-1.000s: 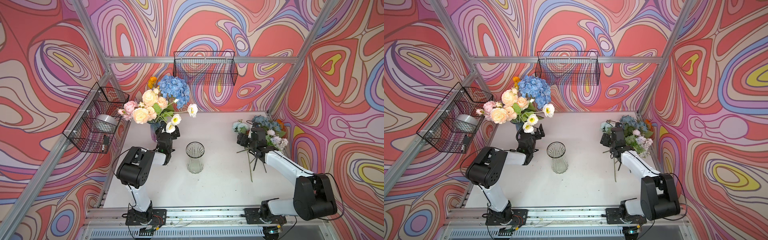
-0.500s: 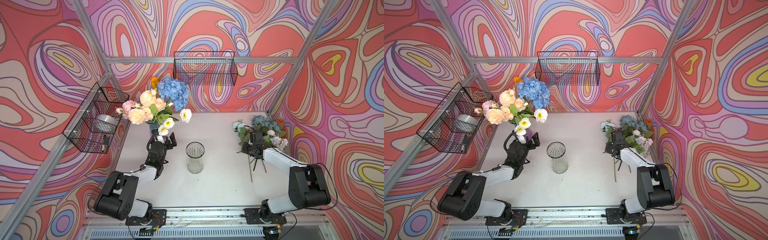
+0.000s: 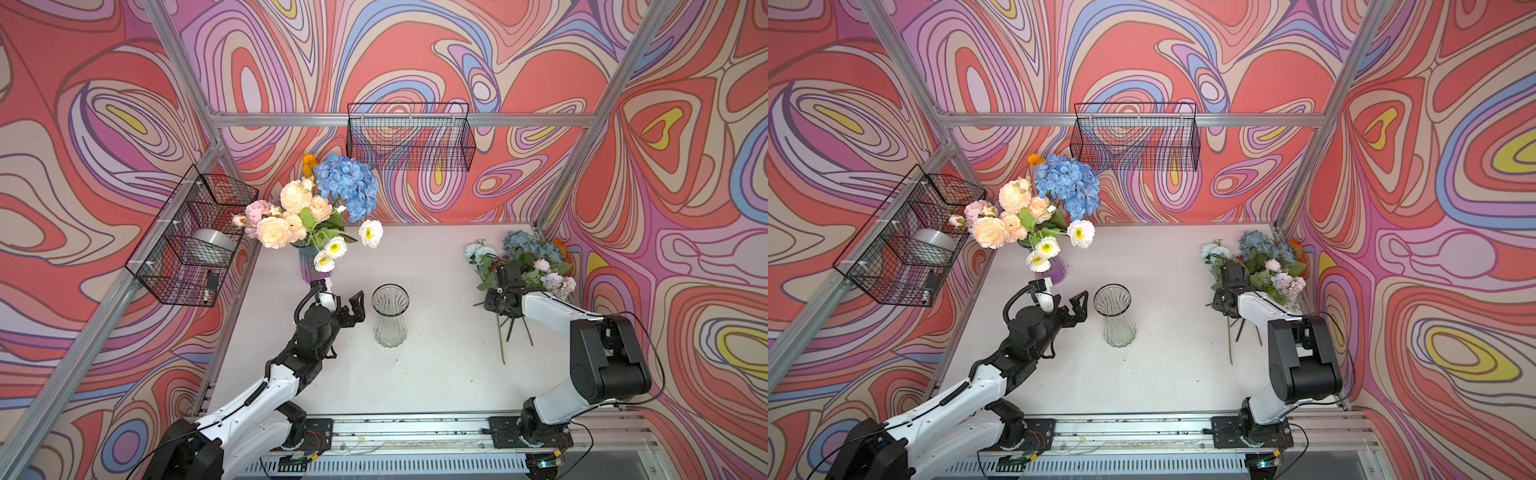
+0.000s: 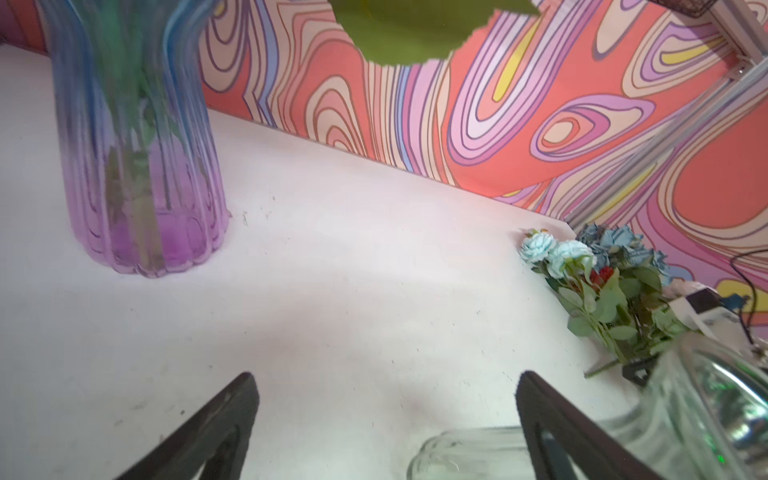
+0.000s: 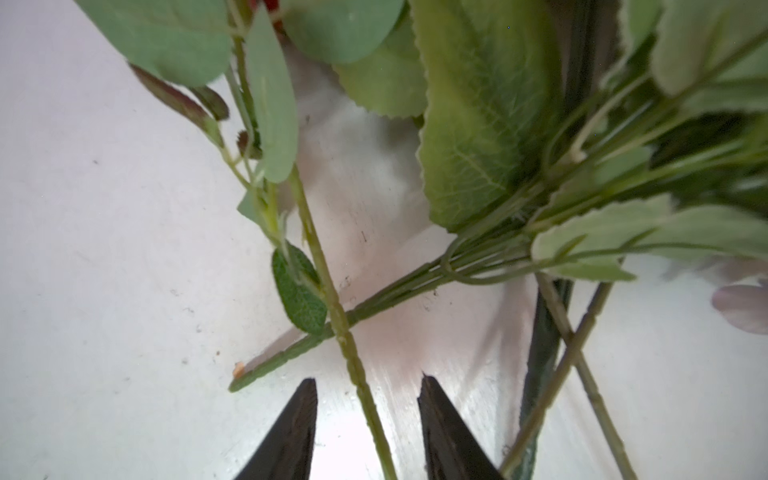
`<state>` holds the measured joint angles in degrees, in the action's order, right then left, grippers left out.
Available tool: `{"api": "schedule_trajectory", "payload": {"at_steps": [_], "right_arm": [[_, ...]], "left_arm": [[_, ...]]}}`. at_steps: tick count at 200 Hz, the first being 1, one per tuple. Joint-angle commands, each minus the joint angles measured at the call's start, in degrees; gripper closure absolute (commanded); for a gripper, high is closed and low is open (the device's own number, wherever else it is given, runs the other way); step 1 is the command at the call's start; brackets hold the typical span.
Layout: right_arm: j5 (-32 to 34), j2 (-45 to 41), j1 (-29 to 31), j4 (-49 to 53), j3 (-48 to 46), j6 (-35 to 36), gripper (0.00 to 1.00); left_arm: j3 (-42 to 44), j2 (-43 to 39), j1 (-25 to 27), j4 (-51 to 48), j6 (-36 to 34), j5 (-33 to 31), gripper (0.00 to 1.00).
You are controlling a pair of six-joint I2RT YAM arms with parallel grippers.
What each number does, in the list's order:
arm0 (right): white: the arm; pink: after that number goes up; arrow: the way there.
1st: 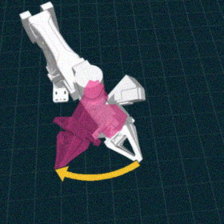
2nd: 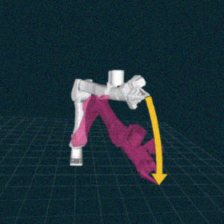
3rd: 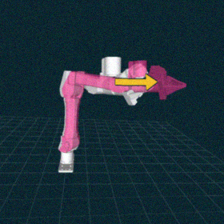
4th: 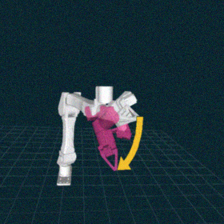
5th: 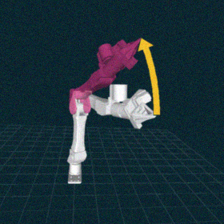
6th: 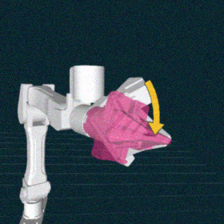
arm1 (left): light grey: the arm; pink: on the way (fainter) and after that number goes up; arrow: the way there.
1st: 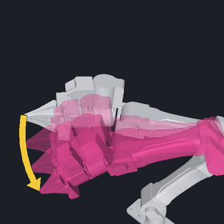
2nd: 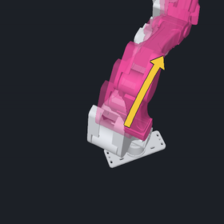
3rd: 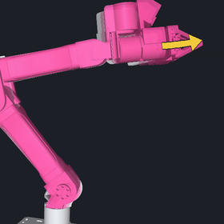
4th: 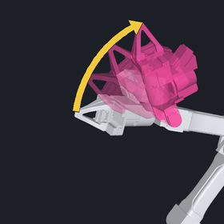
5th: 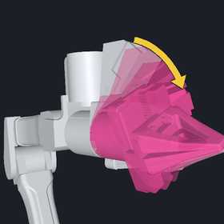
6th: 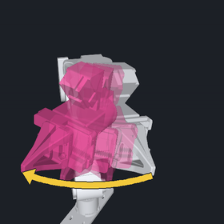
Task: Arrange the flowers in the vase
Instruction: 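Close the right gripper on the pale blue rose stem while the left grips the vase, then lift the pale blue roses upright and carry them over the clear vase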
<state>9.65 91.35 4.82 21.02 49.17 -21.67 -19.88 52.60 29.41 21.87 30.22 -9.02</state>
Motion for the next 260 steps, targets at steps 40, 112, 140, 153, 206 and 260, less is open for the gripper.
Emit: {"api": "schedule_trajectory", "payload": {"at_steps": [40,112,140,153,206,260], "right_arm": [[-0.9,3.1,-0.7,1.9,1.9,0.9,0.81],[-6.0,-4.5,-0.7,-0.4,1.2,1.1,1.00],[-11.8,-10.0,-0.7,-2.2,1.5,1.5,1.00],[-14.8,-12.3,-0.7,-3.2,2.0,1.7,1.00],[-26.8,-21.1,-0.7,-11.1,3.8,-2.4,1.00],[-33.6,-27.9,2.9,-20.8,4.9,-6.4,1.00]], "left_arm": [[0.8,-11.1,4.9,-24.7,3.7,-0.9,0.00],[3.4,-12.9,12.2,-26.9,10.1,-2.5,0.00],[2.7,-7.3,14.6,-21.3,10.2,-3.7,0.00],[2.4,-4.8,15.3,-18.6,10.1,-3.7,0.00],[1.0,3.6,17.2,-10.1,9.9,-3.5,0.00],[-1.1,13.5,18.3,0.9,9.0,-2.2,0.00]]}}
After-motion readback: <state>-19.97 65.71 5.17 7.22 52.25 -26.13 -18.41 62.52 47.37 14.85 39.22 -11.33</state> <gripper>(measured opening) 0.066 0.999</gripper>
